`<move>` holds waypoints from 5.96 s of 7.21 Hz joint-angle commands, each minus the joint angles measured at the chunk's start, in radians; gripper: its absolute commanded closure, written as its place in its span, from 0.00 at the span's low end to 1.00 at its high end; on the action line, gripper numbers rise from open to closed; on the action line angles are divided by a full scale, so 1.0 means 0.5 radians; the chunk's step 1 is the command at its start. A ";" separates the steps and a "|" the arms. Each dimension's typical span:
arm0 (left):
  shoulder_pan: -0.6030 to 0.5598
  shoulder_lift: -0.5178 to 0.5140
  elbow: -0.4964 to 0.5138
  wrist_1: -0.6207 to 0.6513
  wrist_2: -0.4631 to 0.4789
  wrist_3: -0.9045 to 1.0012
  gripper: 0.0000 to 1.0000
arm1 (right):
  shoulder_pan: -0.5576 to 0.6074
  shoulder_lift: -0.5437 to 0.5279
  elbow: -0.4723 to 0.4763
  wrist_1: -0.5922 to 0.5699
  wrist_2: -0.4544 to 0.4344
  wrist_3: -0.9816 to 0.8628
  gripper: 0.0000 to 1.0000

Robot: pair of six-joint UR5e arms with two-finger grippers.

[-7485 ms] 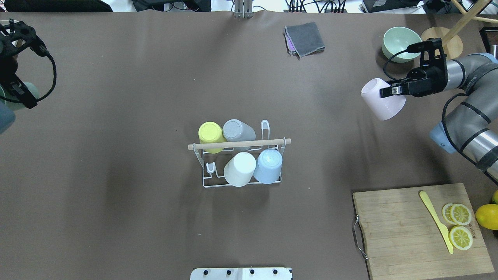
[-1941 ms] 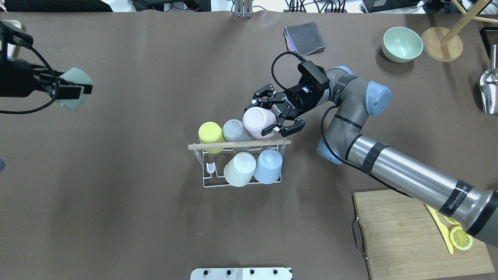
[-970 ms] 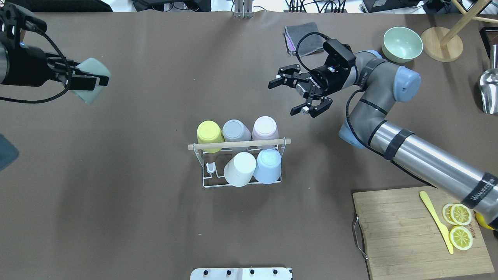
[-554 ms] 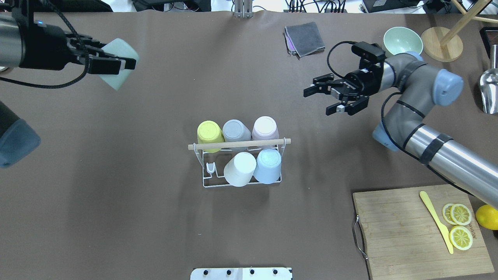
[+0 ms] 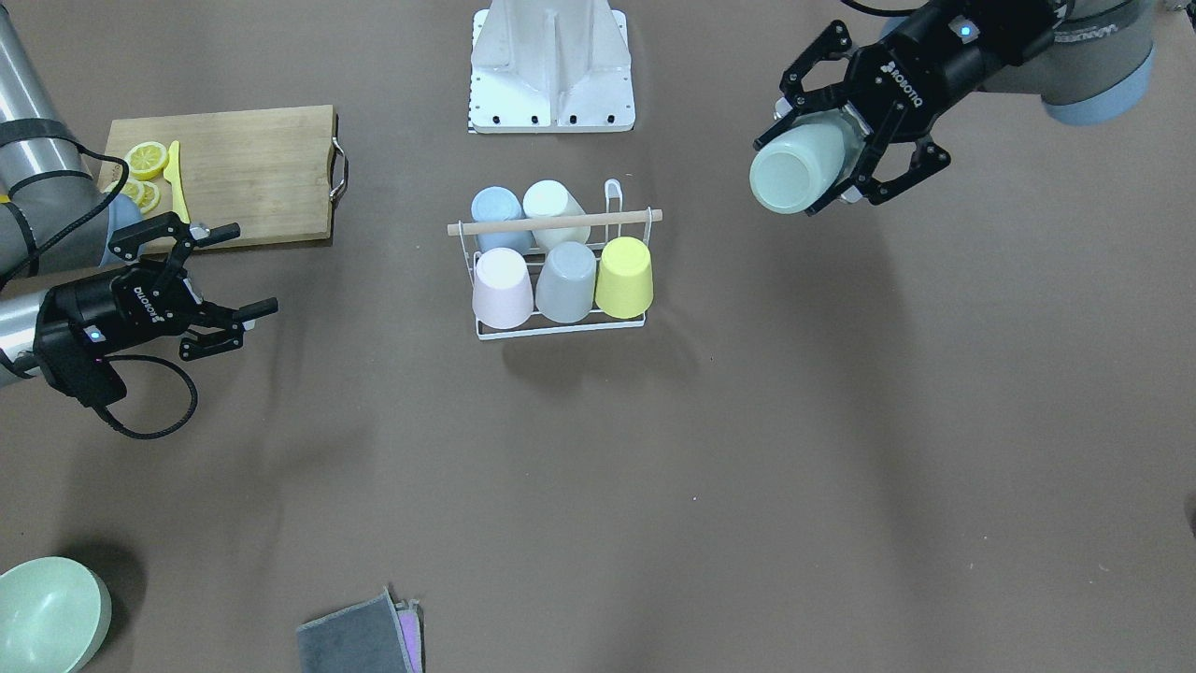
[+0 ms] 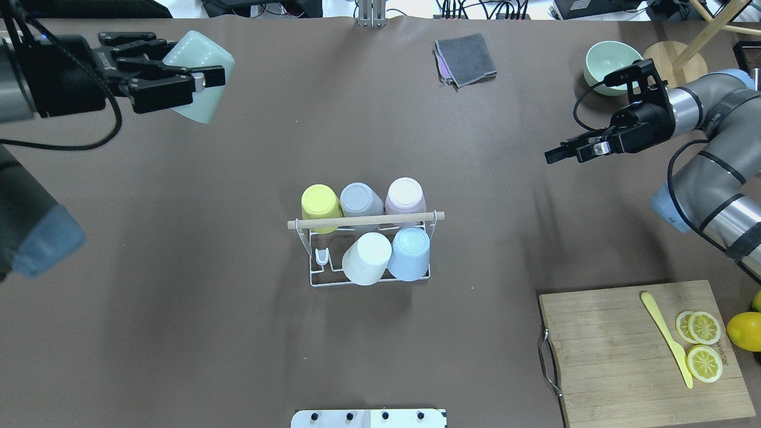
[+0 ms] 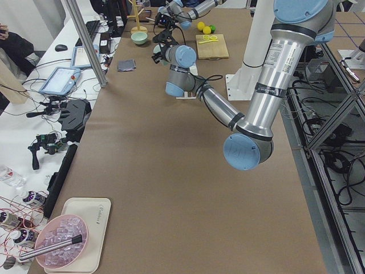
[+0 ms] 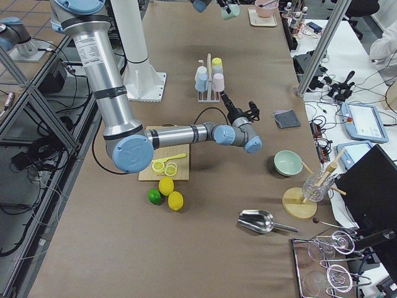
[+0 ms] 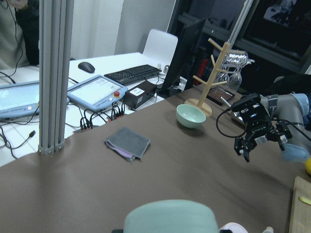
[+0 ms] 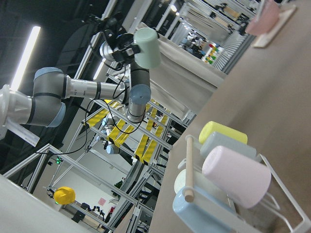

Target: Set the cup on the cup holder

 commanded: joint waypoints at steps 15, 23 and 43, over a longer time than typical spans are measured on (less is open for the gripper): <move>1.465 -0.171 0.451 -0.961 2.038 1.130 1.00 | 0.488 -0.705 0.837 0.401 -2.688 1.538 0.07; 1.459 -0.309 0.697 -1.033 2.038 1.121 1.00 | 0.790 -1.015 0.864 0.503 -3.071 1.700 0.02; 1.236 -0.282 0.468 -1.123 1.984 1.237 0.02 | 0.885 -1.080 0.616 0.757 -2.943 2.081 0.01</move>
